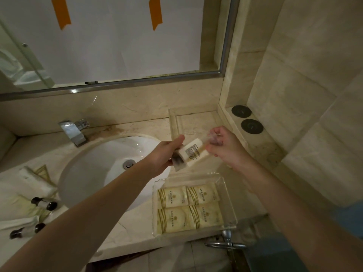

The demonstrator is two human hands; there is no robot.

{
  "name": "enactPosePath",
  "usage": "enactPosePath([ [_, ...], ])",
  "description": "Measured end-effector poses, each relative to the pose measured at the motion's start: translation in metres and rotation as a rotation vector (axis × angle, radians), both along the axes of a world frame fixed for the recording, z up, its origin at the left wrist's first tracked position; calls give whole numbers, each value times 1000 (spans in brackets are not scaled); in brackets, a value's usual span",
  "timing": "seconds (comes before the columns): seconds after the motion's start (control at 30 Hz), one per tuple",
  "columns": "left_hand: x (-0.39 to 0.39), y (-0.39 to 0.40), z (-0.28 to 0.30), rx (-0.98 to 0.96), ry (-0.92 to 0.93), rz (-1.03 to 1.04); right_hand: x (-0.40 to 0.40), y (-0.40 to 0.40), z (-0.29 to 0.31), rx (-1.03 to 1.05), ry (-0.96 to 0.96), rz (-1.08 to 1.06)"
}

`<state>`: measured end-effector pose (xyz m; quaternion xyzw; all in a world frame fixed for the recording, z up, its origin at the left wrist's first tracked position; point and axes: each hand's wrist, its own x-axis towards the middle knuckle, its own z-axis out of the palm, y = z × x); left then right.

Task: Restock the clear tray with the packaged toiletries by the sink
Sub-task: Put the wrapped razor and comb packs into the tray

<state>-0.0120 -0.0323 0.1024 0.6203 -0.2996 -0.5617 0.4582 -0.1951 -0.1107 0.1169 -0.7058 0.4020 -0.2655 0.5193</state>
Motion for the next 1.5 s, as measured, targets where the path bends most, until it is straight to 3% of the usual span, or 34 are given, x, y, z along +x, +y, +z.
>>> enactPosePath([
  [0.33,5,12,-31,181,-153,-122,4,17,-35,2,-44,-33],
  [0.53,18,35,-58,114,-136,-109,1,36,-75,-155,67,71],
  [0.63,25,40,-61,116,-286,-96,7,41,-80,75,30,74],
  [0.73,33,44,-60,145,-447,-80,15,38,-78,616,-245,-182],
  [0.8,36,46,-61,157,-506,-61,19,34,-81,738,-209,-228],
  [0.93,36,46,-62,158,-590,-78,35,41,-98,375,200,-15],
  [1.17,65,56,-61,114,-781,181,49,47,-136,328,300,-55],
  [1.33,81,71,-67,23,-613,162,66,61,-159,243,460,-72],
  [1.5,80,74,-73,-12,-404,131,72,74,-152,-214,784,-43],
])
